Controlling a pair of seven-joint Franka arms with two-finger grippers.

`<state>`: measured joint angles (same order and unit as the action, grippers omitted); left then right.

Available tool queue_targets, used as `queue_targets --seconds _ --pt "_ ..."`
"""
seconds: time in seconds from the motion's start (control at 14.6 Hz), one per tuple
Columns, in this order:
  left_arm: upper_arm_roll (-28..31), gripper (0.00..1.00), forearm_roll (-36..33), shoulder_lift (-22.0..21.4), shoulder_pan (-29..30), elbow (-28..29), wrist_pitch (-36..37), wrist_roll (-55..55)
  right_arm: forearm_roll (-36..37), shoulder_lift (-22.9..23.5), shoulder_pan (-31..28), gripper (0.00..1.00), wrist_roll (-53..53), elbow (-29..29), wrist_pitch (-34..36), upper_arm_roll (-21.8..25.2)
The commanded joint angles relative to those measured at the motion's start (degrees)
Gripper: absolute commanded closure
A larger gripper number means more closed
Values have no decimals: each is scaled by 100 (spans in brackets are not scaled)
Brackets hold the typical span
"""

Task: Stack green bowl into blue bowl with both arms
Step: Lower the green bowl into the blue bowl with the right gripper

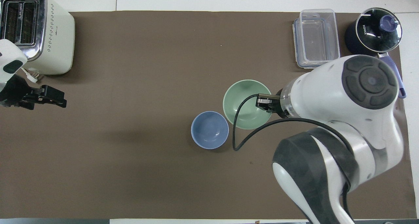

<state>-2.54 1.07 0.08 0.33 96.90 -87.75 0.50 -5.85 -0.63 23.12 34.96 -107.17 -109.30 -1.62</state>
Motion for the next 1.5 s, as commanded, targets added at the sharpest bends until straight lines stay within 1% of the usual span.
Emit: queue_targets --seconds 0.0,0.14,0.34,0.41,0.55,0.68,0.89,0.96,1.02,1.3,1.43 --pt "-28 0 -230 123 -41 -619 617 2 -275 185 412 100 291 -277 -563 22" --pt "-36 0 -274 80 -42 -752 829 2 -460 212 667 100 292 -706 -1125 21" --pt "-28 0 -248 -104 -41 -682 821 20 -478 265 1045 100 196 -1445 -2083 21" --pt "-28 0 -231 -122 -41 -612 786 3 -478 204 1055 100 99 -1691 -2304 21" --pt "-36 0 -213 -140 -50 -550 768 -42 -478 90 1055 100 -330 -1982 -2376 30" --pt "-36 0 -204 -131 -59 -550 707 -50 -478 10 1055 100 -411 -2158 -2377 30" --pt "-54 0 -125 -114 -41 -594 348 -181 -469 -34 1055 100 -569 -2273 -2412 30" --pt "-63 0 -116 -149 -33 -594 381 -191 -469 -25 1046 100 -587 -2265 -2446 30" --pt "-63 0 -116 -271 2 -533 390 -182 -469 -8 1037 100 -604 -2273 -2690 30" --pt "-71 0 -116 -632 99 -41 294 -182 -469 63 932 100 -806 -2265 -3097 30" --pt "-37 0 -116 -536 38 -145 58 -182 -469 63 879 100 -929 -2273 -3106 30"
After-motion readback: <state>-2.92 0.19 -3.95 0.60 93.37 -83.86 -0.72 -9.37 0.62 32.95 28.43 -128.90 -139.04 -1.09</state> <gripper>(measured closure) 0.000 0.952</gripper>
